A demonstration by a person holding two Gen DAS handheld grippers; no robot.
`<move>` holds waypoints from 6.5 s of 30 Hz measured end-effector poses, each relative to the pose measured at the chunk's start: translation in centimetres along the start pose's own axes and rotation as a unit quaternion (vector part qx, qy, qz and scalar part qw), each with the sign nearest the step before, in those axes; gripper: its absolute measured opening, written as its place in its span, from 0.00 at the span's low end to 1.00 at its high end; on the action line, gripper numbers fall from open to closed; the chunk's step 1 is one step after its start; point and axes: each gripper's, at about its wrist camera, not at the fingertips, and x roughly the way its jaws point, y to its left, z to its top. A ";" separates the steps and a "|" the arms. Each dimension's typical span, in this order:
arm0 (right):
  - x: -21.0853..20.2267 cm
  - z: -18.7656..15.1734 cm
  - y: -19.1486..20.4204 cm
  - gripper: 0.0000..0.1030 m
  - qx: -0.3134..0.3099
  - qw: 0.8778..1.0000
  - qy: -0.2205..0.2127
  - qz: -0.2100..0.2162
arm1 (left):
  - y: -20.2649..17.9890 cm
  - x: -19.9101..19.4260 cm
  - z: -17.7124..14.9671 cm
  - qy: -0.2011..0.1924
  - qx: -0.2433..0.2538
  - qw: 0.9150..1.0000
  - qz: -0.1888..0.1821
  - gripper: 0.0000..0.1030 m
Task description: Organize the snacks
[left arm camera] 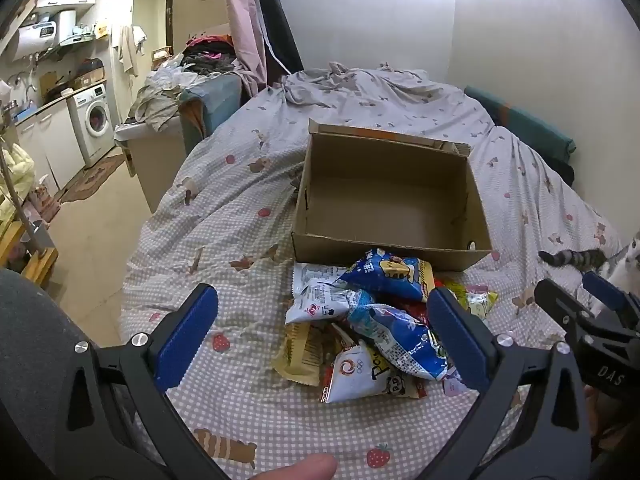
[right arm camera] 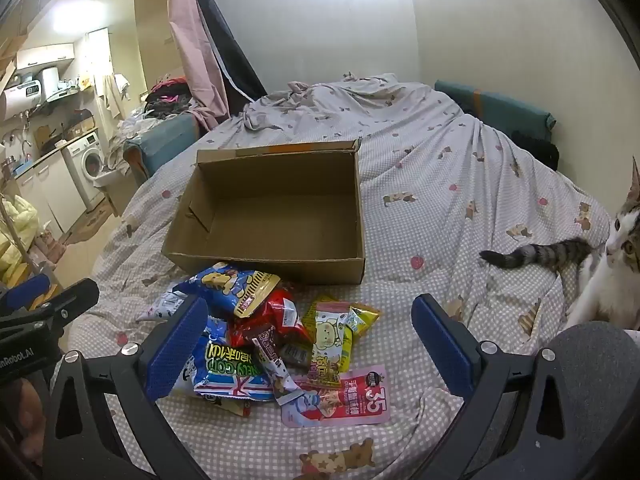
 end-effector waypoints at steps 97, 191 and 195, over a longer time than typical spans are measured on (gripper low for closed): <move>0.3 0.1 -0.8 1.00 0.018 1.000 0.013 -0.003 | 0.1 -0.4 0.6 0.001 -0.003 1.000 0.003 1.00; 4.4 3.7 -6.3 0.07 0.098 0.964 0.134 0.206 | -1.7 6.8 3.1 0.298 -0.005 0.954 -0.033 0.28; 5.0 4.7 -6.3 0.07 0.103 0.962 0.131 0.217 | -0.9 7.5 6.1 0.267 0.009 0.964 -0.023 0.28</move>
